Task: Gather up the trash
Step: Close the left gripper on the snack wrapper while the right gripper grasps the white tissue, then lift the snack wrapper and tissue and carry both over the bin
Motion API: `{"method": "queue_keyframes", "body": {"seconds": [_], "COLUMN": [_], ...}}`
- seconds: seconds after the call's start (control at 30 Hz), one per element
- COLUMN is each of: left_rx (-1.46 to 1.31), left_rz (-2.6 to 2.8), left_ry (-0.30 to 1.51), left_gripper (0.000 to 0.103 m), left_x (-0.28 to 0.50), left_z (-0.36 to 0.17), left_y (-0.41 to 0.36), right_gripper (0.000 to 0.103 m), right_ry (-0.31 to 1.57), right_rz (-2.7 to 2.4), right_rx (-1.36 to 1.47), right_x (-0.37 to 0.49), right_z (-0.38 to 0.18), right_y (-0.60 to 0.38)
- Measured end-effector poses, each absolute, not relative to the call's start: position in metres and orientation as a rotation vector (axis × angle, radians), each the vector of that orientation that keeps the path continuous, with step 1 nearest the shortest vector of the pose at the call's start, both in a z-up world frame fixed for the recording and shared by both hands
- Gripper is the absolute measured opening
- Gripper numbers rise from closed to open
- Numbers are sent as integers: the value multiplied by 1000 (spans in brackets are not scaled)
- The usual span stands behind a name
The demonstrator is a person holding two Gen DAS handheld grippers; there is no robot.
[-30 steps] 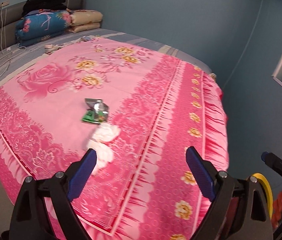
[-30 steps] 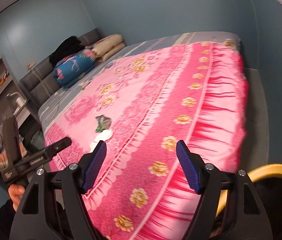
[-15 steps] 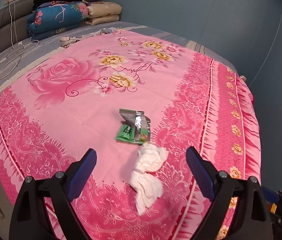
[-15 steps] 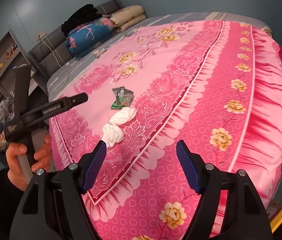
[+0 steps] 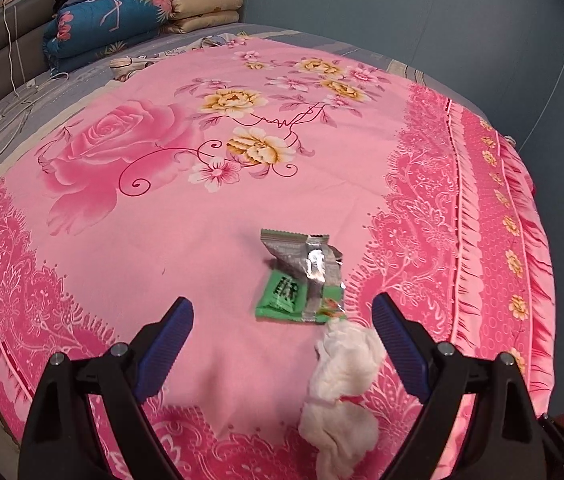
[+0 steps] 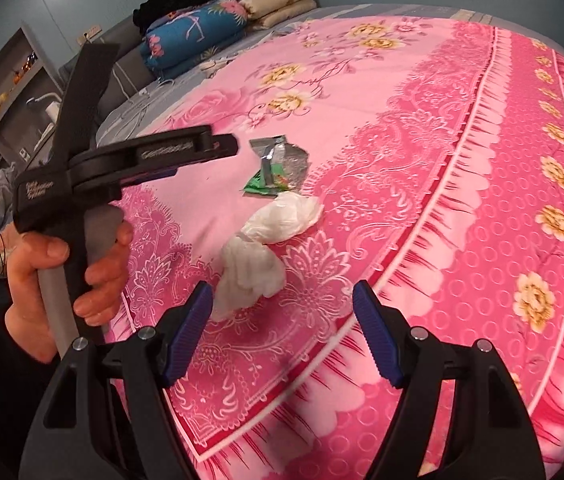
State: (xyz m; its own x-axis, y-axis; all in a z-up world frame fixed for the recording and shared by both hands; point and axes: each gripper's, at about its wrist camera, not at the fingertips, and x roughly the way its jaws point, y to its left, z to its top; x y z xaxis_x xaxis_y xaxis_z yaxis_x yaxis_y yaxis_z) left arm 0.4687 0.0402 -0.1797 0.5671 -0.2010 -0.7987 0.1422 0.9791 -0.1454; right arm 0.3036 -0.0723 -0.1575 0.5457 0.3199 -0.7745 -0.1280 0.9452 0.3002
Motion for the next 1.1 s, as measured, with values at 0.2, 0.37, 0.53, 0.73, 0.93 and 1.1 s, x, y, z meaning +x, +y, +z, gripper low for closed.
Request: {"method": "queue_keyframes", "body": {"seconds": [0.2, 0.37, 0.53, 0.73, 0.93, 1.1], "left_rx": [-66, -111, -130, -143, -184, -193], "left_rz": [-209, -207, -239, -331, -329, -324], "left_ry": [964, 1008, 1047, 1059, 1037, 1022], "left_gripper": [87, 87, 80, 43, 33, 31], "left_x": [493, 516, 532, 536, 534, 530], "left_z": [-196, -219, -240, -244, -243, -236], "left_y": [41, 45, 40, 33, 47, 56], "right_gripper": [69, 69, 68, 58, 25, 14], "right_ry": [983, 1019, 1055, 1099, 1097, 1093], "right_rz": [277, 248, 225, 243, 265, 277], "right_rx": [166, 128, 95, 44, 11, 1], "right_x": [326, 347, 363, 379, 384, 379], "right_z": [-175, -192, -207, -222, -224, -221], "right_y": [-45, -29, -19, -5, 6, 9]}}
